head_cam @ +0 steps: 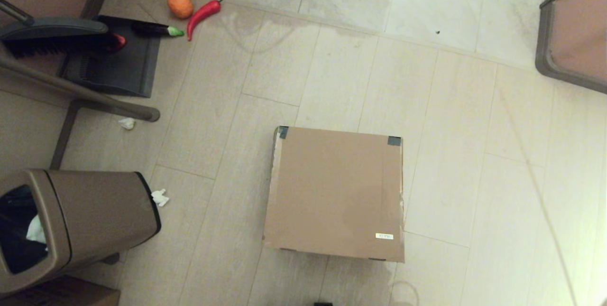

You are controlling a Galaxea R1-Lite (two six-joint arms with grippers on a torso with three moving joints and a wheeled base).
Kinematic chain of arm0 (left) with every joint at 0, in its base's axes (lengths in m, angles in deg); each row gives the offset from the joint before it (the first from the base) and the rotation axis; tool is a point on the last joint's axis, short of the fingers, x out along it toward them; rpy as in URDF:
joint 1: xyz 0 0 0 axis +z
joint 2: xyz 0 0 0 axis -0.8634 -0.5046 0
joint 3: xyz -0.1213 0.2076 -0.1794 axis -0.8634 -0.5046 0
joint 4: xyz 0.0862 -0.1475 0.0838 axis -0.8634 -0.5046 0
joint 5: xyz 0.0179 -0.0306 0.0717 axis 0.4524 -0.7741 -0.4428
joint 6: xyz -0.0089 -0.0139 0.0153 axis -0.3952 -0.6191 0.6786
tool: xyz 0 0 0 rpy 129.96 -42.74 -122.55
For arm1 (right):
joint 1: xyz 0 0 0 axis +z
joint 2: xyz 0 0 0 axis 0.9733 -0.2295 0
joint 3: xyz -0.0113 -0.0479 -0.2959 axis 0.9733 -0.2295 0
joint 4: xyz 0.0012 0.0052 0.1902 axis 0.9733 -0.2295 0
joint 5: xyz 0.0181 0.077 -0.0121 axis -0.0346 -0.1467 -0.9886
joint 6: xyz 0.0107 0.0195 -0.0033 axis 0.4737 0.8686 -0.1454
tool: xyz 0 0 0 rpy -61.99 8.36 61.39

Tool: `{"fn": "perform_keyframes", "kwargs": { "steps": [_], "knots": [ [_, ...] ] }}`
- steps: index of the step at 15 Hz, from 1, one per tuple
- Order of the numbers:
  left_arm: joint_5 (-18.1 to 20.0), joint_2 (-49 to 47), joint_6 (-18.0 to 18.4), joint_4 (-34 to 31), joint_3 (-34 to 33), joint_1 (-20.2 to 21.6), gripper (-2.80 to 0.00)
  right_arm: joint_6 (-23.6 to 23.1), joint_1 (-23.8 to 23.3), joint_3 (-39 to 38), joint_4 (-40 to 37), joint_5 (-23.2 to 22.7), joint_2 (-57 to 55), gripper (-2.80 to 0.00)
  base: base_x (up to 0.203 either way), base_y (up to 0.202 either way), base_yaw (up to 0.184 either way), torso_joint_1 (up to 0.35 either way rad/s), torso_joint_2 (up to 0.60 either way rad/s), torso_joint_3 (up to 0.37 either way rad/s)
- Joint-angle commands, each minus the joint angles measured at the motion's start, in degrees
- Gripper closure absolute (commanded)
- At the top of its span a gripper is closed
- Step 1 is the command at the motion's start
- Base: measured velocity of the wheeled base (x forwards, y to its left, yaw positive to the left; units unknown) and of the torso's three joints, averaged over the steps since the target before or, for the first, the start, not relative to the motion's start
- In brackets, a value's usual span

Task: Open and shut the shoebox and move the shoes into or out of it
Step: Open the shoe box

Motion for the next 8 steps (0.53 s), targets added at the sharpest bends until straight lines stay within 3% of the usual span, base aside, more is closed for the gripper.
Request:
{"fn": "perform_keyframes", "kwargs": {
  "steps": [1,6,8],
  "knots": [
    [0.31,-13.02,-1.03,1.82,3.43,-1.93,0.00,0.61,0.02,0.81,0.00,0.02,-6.81,0.00,0.000,0.000,0.000,0.000,0.00,0.000],
    [3.42,-30.20,-11.99,8.62,5.44,-3.93,0.00,7.81,0.07,1.84,0.39,-1.66,-25.33,0.00,0.000,0.000,0.000,0.000,0.00,0.000],
    [8.37,-34.20,-15.33,9.49,5.97,-4.00,0.00,12.85,0.06,2.49,1.40,-2.57,-32.55,0.00,0.000,0.000,0.000,0.000,0.00,0.000]
  ]
}}
